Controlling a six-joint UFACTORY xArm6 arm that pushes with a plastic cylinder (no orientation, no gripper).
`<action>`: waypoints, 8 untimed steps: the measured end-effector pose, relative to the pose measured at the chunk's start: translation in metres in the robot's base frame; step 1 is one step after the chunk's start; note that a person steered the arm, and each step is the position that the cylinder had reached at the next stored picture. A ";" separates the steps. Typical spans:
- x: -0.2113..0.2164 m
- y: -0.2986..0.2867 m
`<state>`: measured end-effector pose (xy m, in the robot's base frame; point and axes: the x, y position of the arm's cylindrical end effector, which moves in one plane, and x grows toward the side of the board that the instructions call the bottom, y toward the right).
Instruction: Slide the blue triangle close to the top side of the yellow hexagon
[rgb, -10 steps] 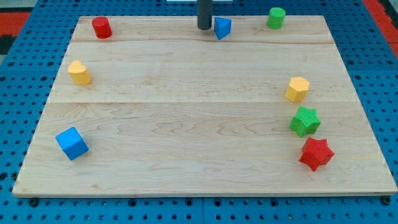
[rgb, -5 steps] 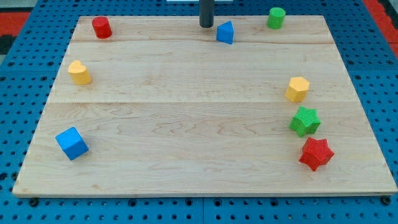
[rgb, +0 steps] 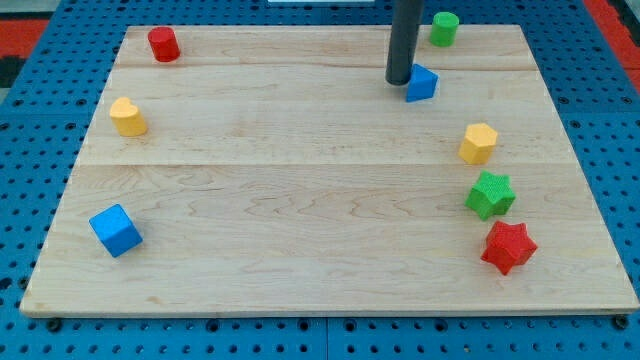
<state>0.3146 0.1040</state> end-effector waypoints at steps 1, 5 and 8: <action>0.015 0.009; 0.027 0.049; 0.005 0.096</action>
<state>0.3200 0.2003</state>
